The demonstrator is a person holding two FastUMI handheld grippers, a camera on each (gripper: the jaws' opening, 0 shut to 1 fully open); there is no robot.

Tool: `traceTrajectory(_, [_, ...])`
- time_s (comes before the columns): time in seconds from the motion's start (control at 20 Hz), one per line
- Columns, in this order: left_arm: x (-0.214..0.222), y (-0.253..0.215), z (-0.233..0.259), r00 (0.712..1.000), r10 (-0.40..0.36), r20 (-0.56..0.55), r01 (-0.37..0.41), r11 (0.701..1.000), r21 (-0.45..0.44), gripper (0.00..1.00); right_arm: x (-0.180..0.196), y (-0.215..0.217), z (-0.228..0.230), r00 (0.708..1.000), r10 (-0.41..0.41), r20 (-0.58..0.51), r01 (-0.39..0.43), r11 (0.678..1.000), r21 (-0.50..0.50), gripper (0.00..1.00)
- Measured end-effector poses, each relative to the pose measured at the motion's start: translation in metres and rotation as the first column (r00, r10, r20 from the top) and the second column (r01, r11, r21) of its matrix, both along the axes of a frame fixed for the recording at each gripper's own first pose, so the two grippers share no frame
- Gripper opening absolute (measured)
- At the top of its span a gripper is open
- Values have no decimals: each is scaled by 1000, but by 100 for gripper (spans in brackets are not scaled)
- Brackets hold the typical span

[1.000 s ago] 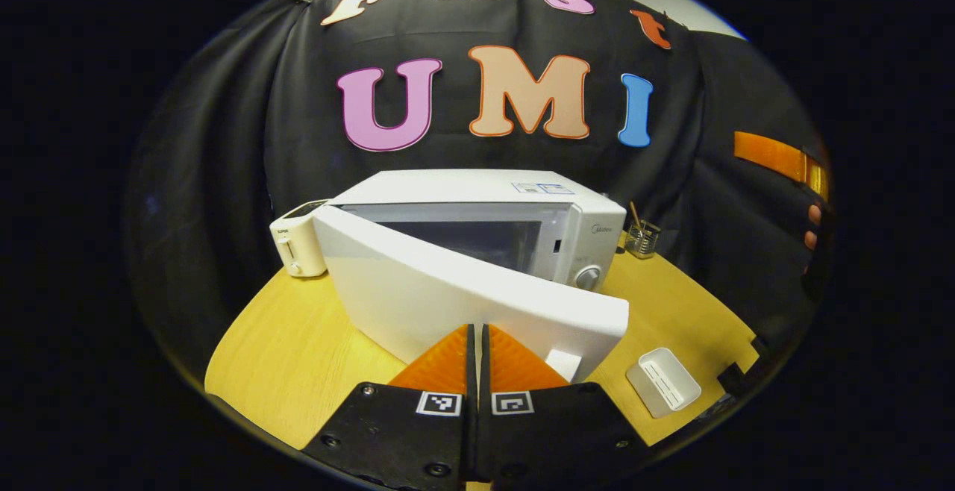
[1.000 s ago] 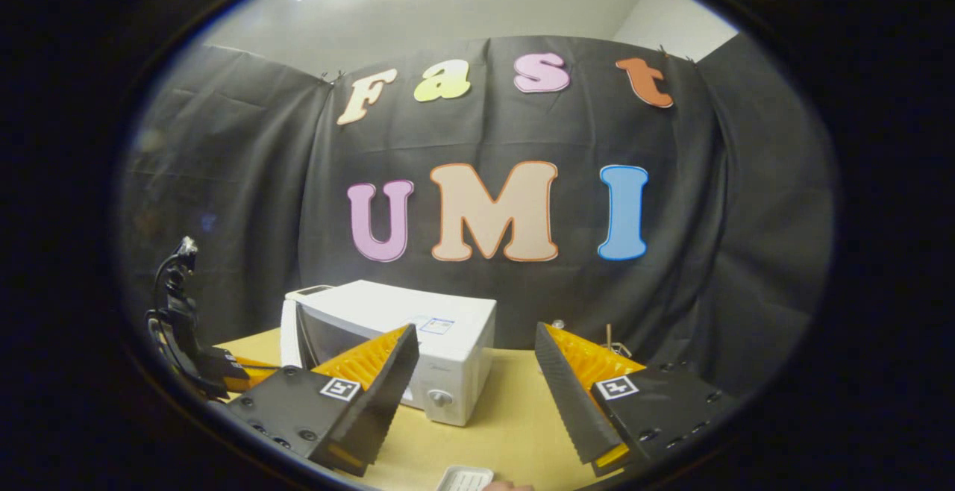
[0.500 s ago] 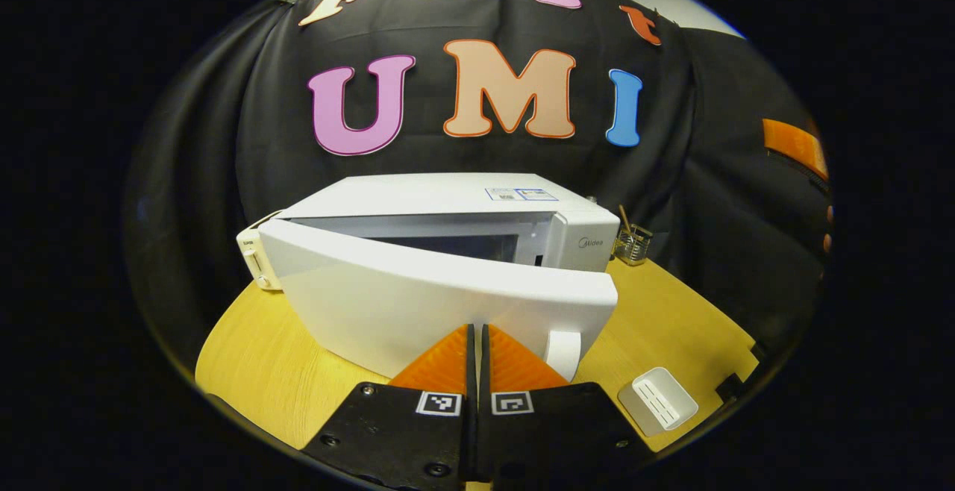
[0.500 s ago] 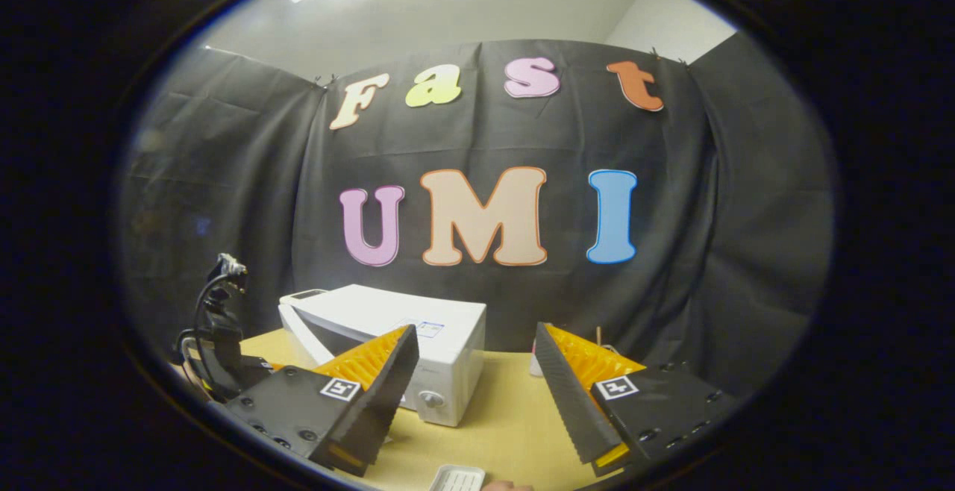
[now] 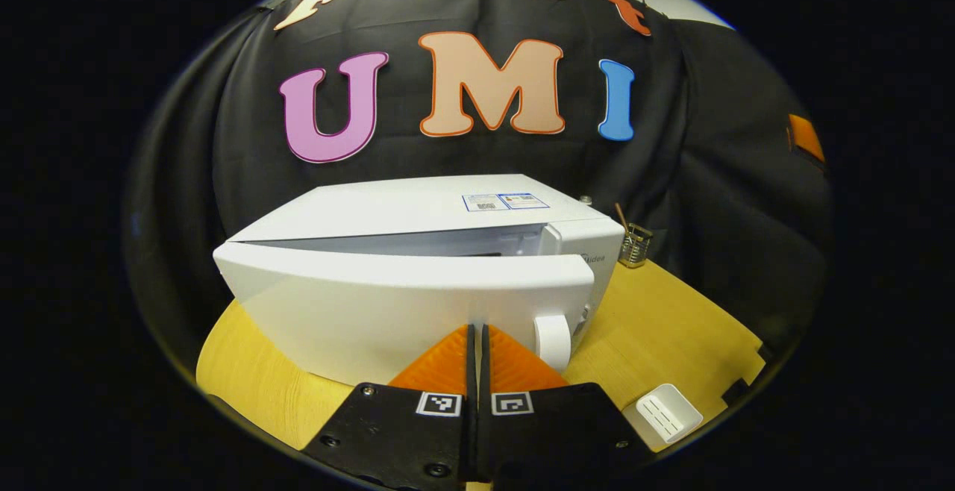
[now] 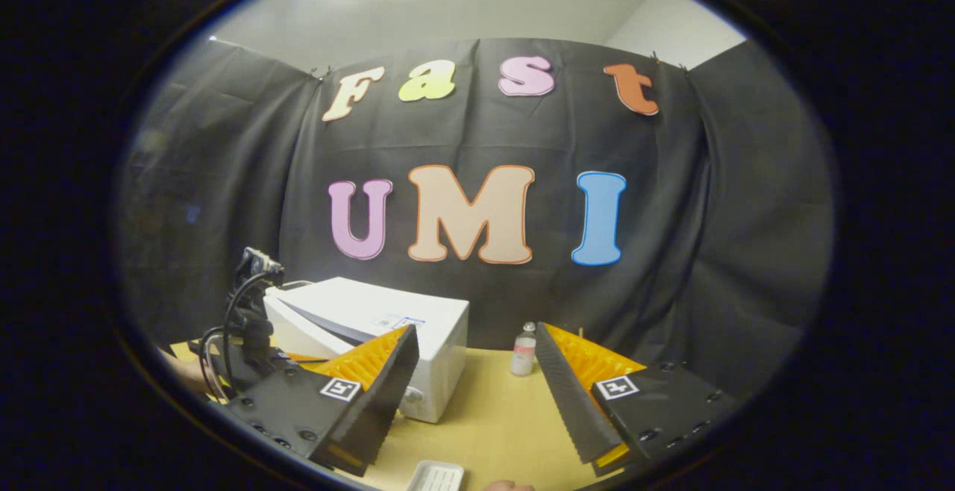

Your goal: Open the microwave oven with the left hand, put the food in, and close the microwave oven.

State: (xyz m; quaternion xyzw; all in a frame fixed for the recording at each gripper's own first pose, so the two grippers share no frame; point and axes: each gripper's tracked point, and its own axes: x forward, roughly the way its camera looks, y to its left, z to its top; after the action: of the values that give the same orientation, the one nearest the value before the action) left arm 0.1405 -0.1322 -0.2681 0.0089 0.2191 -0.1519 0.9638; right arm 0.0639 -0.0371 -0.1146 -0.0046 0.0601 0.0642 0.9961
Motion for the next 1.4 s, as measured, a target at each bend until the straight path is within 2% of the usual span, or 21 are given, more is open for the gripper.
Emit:
traceTrajectory(0.45, [31,-13,-3,1000,6,7,-7,999,51,1,0,-7,-1,1000,-12,-19,12,1000,4,97])
traceTrajectory(0.6, [29,-26,-5,1000,-7,-11,7,1000,-21,0,0,-10,-1,999,-29,-17,30,1000,1,96])
traceTrajectory(0.7, [31,-26,-7,1000,-4,-11,4,1000,-11,1,1,-15,-2,999,-39,-17,39,999,5,96])
traceTrajectory(0.75, [38,-22,0,1000,12,20,-12,1000,21,1,1,-17,-3,999,-43,-16,43,999,3,96])
traceTrajectory(0.85, [36,-26,-9,1000,3,-17,-3,1000,4,1,1,-17,-5,999,-44,-24,44,999,8,96])
traceTrajectory(1.05, [33,-17,2,1000,25,6,-25,999,23,1,3,-13,-5,998,-46,-35,47,999,26,97])
traceTrajectory(1.15, [22,-10,17,999,32,29,-33,999,41,1,4,-11,-4,999,-42,-28,43,999,17,97])
traceTrajectory(1.4, [-15,16,89,982,40,184,-49,998,46,1,7,1,-2,999,-27,-35,28,999,35,98])
